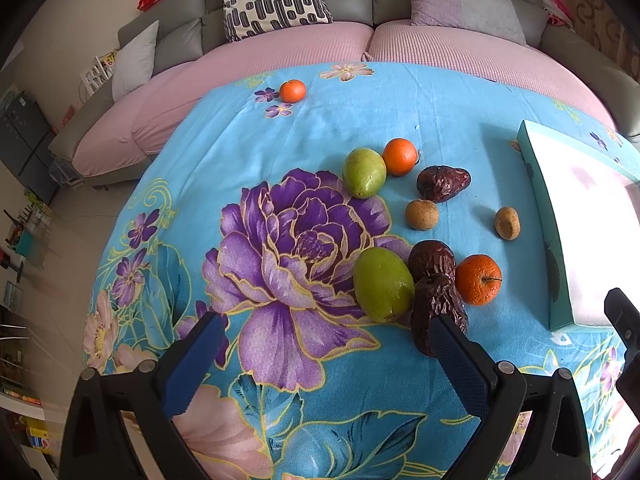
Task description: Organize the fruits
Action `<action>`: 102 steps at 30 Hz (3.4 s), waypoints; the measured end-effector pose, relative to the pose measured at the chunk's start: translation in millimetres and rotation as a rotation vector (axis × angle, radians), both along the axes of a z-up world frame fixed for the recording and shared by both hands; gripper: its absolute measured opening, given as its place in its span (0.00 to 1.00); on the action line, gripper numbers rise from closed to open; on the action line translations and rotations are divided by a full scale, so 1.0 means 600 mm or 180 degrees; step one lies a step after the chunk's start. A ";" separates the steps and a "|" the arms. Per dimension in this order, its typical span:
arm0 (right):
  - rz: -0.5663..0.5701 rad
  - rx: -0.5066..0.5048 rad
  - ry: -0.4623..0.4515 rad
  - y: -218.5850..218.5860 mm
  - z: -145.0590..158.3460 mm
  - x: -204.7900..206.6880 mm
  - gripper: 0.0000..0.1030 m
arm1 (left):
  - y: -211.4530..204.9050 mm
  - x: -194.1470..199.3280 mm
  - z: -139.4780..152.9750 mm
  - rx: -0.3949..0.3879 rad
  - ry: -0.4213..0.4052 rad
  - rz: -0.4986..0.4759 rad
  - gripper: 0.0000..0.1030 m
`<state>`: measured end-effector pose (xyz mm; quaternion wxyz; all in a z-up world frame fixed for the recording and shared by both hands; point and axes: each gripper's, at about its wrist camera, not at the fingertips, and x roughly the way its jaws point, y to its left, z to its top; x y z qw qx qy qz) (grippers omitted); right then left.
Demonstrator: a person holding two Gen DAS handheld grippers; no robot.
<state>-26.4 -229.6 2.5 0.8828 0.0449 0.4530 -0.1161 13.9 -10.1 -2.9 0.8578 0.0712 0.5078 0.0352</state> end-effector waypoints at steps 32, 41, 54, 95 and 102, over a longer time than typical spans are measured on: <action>0.0029 0.0082 0.0021 0.001 -0.006 0.006 1.00 | 0.006 0.019 0.013 -0.0212 -0.0145 -0.0052 1.00; 0.0260 0.0291 -0.0324 0.022 0.031 0.051 1.00 | 0.042 0.075 0.079 -0.0483 -0.0840 0.0182 1.00; 0.0560 0.0572 -0.0391 0.029 0.055 0.158 0.73 | 0.062 0.204 0.052 -0.0719 -0.0370 0.0363 1.00; 0.0905 0.0605 -0.0010 0.052 0.019 0.156 0.23 | -0.008 0.194 0.052 -0.1160 -0.0151 -0.0100 0.41; 0.0407 0.0519 -0.0025 -0.020 0.020 0.152 0.23 | -0.080 0.178 0.064 -0.1209 -0.0157 -0.0534 0.41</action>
